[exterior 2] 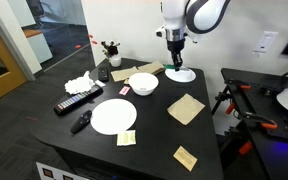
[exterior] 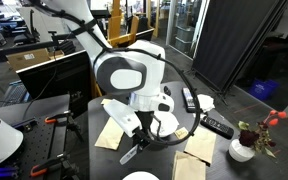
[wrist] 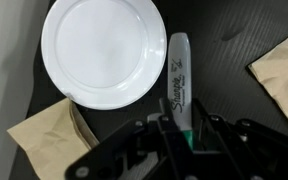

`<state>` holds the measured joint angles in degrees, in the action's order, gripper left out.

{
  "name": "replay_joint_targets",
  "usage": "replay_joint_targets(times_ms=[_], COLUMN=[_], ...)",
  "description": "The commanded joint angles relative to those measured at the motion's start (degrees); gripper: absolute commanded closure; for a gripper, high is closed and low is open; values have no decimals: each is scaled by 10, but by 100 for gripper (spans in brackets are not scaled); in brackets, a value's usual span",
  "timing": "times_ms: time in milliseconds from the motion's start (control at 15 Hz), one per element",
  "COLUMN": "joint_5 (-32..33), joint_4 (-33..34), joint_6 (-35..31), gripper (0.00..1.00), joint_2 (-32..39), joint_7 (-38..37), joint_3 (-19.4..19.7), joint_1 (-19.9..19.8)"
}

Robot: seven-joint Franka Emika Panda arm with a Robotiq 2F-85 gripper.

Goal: Remove the green marker from the white bowl

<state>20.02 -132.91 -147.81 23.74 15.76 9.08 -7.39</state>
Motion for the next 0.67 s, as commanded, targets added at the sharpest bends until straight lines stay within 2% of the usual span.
replay_joint_targets(times_ms=[0, 333, 600], joint_5=[-33, -76, -91], joint_4=[10, 20, 38], joint_6=[-31, -48, -42], gripper=[94, 94, 94], joint_2=[24, 51, 71], joint_7=[53, 106, 123], joint_3=[-23, -51, -64], joint_1=[-36, -72, -86])
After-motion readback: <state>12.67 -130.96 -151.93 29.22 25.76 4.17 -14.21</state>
